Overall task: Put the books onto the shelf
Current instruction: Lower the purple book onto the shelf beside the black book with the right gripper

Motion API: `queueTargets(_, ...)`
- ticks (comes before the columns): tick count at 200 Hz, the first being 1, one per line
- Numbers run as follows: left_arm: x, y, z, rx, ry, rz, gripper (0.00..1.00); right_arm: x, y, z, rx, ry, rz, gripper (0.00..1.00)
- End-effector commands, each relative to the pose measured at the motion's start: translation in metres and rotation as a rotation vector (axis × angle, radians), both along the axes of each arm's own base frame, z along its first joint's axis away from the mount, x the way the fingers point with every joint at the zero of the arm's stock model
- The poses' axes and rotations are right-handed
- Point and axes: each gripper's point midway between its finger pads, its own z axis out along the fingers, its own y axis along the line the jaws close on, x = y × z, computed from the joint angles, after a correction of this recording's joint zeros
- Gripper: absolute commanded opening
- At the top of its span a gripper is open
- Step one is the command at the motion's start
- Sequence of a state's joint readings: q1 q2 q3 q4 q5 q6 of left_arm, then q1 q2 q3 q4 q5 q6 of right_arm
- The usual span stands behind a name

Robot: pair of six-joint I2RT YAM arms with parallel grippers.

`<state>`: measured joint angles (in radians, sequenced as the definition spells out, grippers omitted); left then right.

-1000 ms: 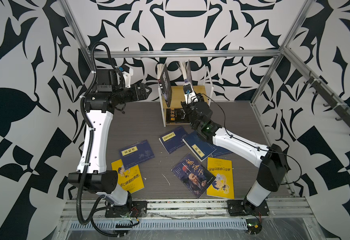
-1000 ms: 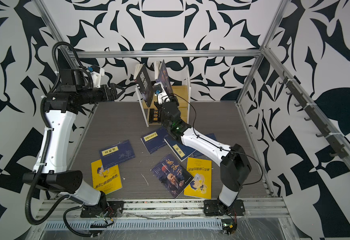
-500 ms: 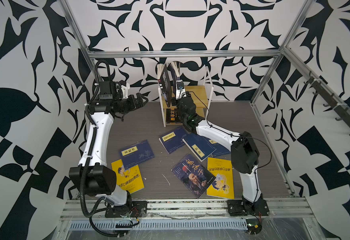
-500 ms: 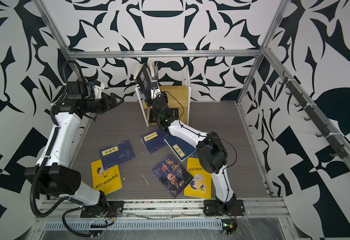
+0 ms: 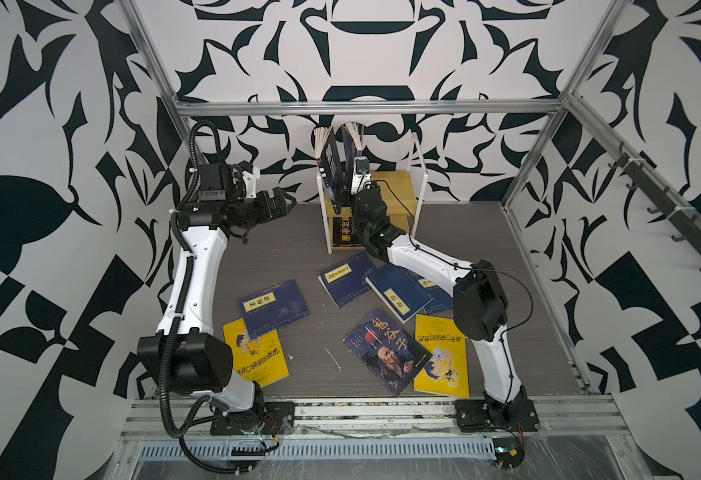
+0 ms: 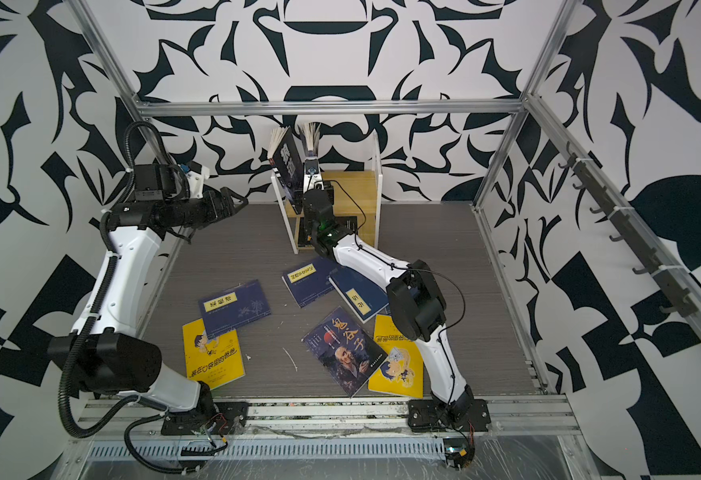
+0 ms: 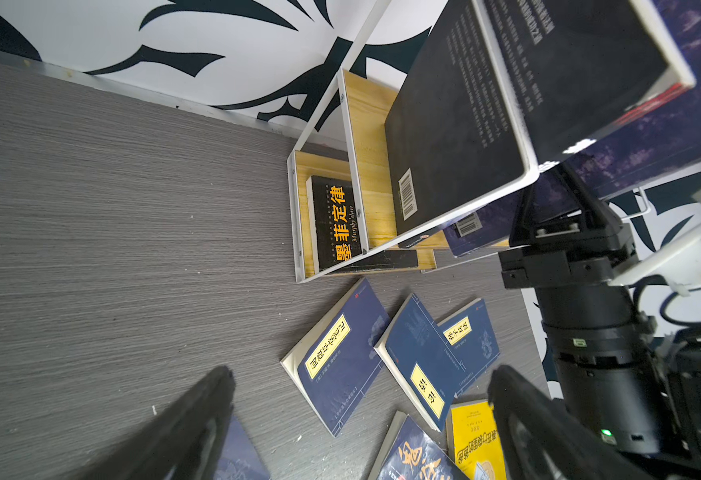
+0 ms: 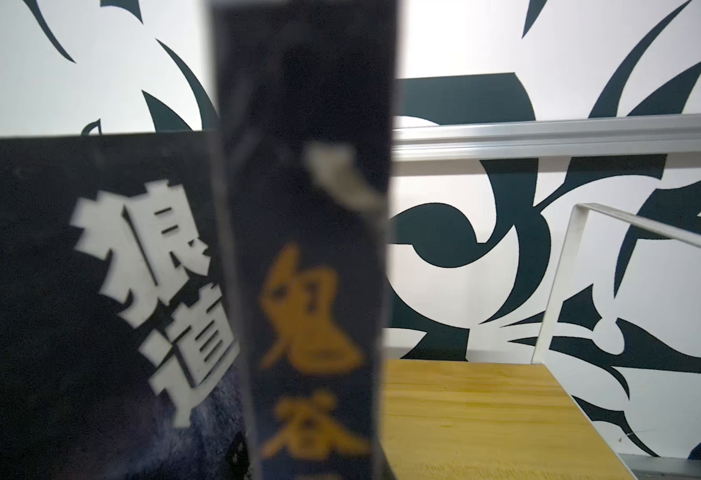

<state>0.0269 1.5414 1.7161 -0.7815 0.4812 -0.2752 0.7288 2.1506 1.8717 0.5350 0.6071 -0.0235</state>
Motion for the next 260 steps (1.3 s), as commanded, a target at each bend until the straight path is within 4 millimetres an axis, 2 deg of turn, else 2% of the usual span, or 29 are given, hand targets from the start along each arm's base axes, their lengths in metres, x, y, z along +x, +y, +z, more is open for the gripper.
queueTargets(1, -0.005, 0.001, 0.008, 0.012, -0.021, -0.003, 1.00, -0.006, -0.016, 0.063, 0.151, -0.131, -0.015, 0.00)
queueTargets(79, -0.006, 0.001, 0.009, 0.014, -0.023, -0.002, 1.00, -0.001, 0.000, 0.042, 0.098, -0.088, 0.043, 0.00)
queueTargets(149, -0.004, 0.002, 0.007, 0.018, -0.022, -0.001, 1.00, -0.012, 0.021, 0.006, 0.029, -0.022, 0.192, 0.18)
queueTargets(219, -0.004, 0.002, 0.006, 0.021, -0.022, 0.000, 1.00, -0.026, 0.028, 0.000, -0.046, -0.020, 0.275, 0.33)
queueTargets(243, -0.003, 0.002, 0.002, 0.025, -0.018, 0.000, 1.00, -0.035, 0.032, -0.005, -0.092, -0.021, 0.303, 0.36)
queueTargets(260, -0.003, 0.002, 0.000, 0.027, -0.015, 0.000, 1.00, -0.044, 0.038, -0.010, -0.132, -0.023, 0.337, 0.42)
